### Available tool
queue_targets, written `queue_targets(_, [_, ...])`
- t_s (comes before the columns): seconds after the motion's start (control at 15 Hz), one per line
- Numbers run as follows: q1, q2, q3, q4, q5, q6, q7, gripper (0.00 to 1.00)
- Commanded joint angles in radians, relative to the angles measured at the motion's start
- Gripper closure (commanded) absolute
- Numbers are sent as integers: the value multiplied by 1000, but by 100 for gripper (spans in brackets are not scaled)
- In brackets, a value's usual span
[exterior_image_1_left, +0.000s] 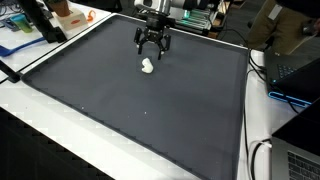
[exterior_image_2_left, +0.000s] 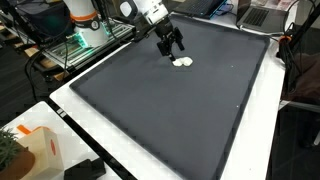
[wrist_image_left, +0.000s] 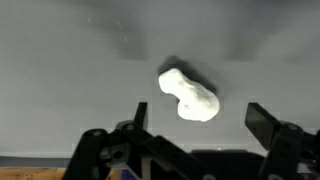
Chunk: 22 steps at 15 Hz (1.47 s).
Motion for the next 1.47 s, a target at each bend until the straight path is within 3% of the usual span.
queue_targets(0.0, [7,-41,-4,-13,5,-6,22,0])
queue_targets(0.47, [70,-145,-31,-16,140,-140,-33,0])
queue_targets(0.53, [89,-168,-41,-17,187,-205,-46,0])
queue_targets(0.6, [48,-111,-16,4,123,-117,-16,0])
queue_targets(0.87, [72,-145,-27,3,163,-179,-28,0])
queue_targets(1.4, [190,-180,-153,93,257,-412,-116,0])
